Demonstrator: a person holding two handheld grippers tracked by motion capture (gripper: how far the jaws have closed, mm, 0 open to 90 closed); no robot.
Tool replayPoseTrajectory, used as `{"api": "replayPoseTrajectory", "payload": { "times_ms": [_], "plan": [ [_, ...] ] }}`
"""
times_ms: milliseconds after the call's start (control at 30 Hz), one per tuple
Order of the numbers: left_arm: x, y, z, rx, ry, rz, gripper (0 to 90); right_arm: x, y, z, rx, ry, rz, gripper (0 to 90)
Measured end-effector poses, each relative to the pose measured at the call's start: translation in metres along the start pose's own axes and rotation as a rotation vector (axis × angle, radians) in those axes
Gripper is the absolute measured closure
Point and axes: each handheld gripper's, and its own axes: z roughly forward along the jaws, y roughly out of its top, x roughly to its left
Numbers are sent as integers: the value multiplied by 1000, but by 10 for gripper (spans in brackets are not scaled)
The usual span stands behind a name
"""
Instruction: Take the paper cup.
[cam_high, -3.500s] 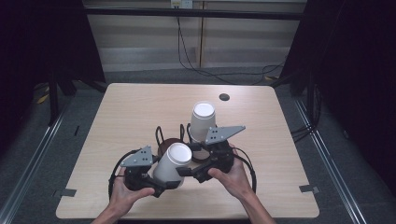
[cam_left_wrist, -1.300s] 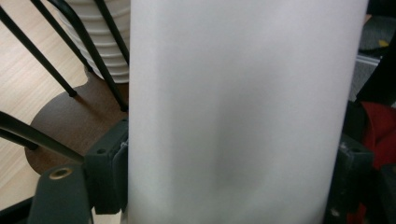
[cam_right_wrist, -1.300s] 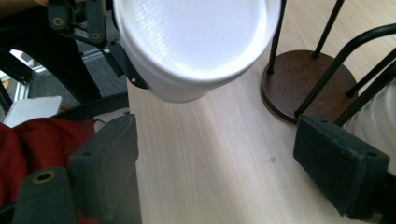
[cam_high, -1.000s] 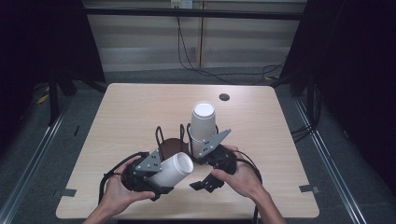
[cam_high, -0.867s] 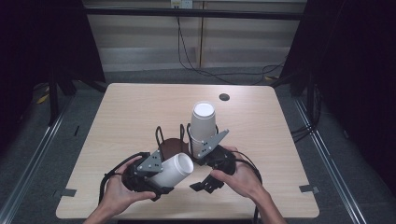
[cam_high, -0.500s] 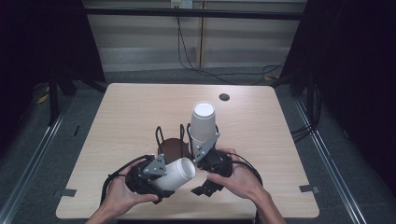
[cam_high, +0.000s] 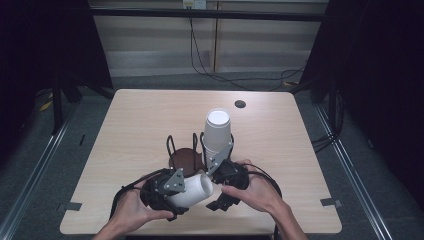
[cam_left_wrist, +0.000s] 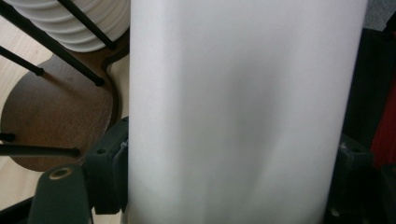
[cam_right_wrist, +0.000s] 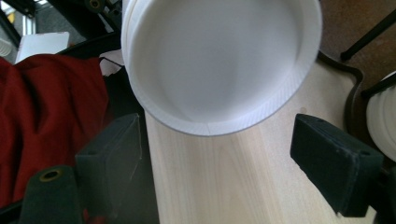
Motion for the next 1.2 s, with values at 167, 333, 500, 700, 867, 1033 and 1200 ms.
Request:
{"api": "replayPoseTrajectory", "payload": {
  "times_ms": [167,333,500,700,867,1033,1200],
  "plan": [
    [-1,5,4,50,2,19,204,-1,1,0,22,18,-7,158],
    [-6,7,14,70,-14,35,205,-1,-2,3,41,11,-10,155],
    [-5,7,10,61,-14,26,205,0,-2,2,26,26,-19,154],
    [-9,7,10,89,-16,52,205,6,1,3,28,44,-36,154],
    [-13,10,14,100,-31,71,205,6,4,12,47,53,-48,159],
    [-18,11,18,119,-47,90,205,6,5,18,59,97,-19,170],
    [-18,12,18,120,-52,103,204,5,6,20,45,110,-26,169]
  ]
}}
